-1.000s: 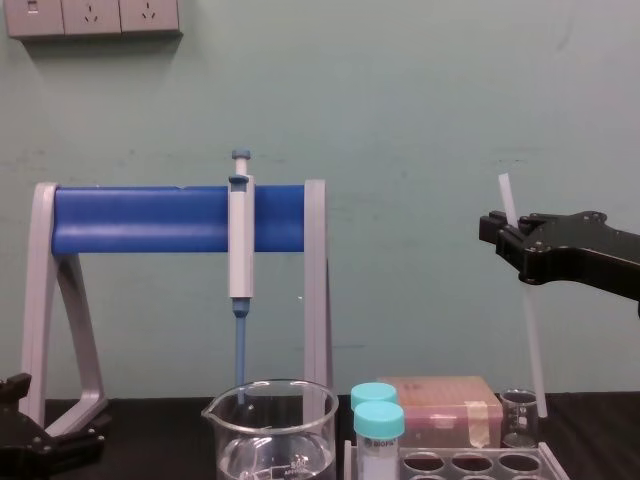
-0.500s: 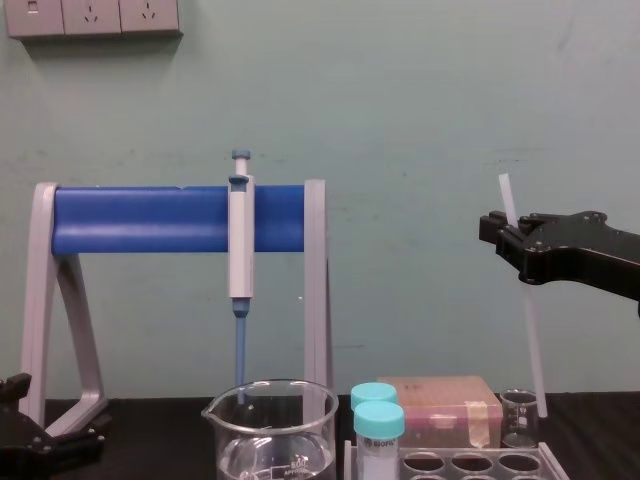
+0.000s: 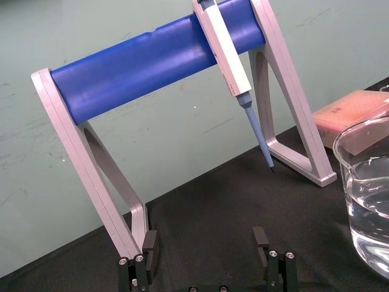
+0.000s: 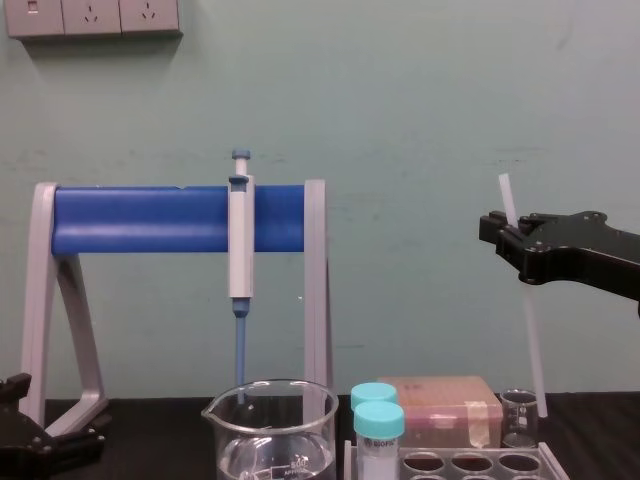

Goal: Pick up the stirring rod with one hand, then place it down.

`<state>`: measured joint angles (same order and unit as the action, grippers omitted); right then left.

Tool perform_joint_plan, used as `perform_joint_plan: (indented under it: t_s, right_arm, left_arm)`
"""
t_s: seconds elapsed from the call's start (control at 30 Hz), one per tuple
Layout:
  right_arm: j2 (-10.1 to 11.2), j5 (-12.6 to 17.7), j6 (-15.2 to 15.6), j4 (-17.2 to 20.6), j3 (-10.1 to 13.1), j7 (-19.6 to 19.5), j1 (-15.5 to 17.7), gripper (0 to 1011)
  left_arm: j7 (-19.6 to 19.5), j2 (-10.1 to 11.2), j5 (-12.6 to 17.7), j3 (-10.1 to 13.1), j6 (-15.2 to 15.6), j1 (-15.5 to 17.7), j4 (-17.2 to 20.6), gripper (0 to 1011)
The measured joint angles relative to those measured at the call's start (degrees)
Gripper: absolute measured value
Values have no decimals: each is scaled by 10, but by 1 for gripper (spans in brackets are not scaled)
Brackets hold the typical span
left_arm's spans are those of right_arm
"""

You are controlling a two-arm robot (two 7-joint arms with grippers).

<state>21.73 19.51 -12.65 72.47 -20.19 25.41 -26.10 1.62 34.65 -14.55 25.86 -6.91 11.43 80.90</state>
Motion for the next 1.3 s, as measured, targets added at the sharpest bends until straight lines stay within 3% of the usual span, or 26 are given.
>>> perform_joint_plan:
  t_s: [1.3]
  right_arm:
    - [0,0,0,0,0,0,0,75]
  left_arm:
    - [0,0,0,0,0,0,0,1000]
